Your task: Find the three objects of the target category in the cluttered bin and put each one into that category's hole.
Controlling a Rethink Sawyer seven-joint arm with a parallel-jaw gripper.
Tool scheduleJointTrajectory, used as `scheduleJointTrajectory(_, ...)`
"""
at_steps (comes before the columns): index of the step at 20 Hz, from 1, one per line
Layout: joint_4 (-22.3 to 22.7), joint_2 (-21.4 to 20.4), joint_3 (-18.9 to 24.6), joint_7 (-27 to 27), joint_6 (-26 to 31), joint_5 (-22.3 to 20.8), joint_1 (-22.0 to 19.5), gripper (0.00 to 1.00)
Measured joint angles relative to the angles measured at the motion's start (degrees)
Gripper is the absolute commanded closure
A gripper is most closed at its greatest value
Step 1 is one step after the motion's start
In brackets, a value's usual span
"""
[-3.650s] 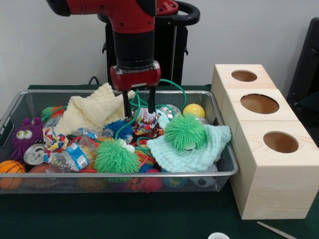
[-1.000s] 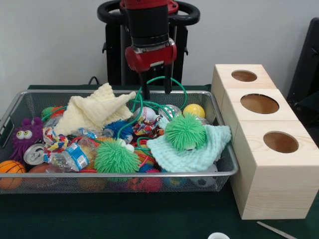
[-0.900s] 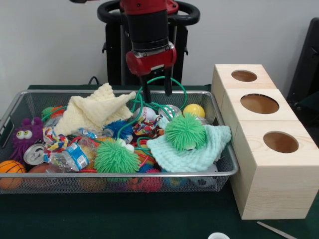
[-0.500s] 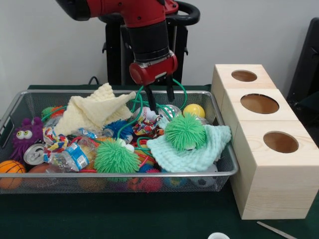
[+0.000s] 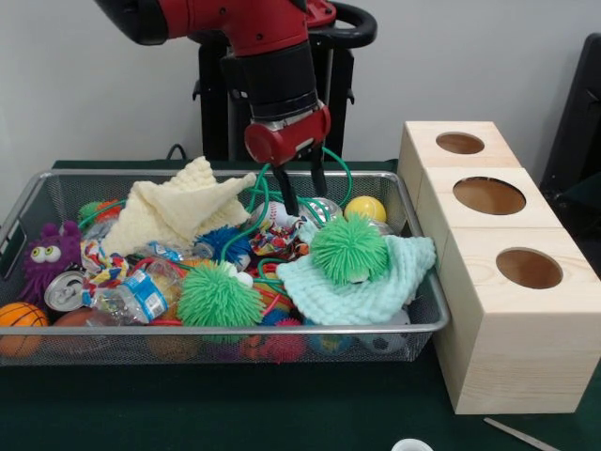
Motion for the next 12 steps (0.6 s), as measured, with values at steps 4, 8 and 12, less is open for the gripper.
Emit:
scheduleJointTrajectory(4, -1.28, 0.01, 0.92, -4.32, 0.01, -0.10, -1.37, 0.00)
scheduleJointTrajectory(8, -2.44, 0.06, 1.07, -6.91, 0.00, -0.11, -2.07, 0.00)
scheduleJointTrajectory(12, -3.93, 1.01, 1.07, -8.59, 0.00, -0.12, -2.27, 0.00)
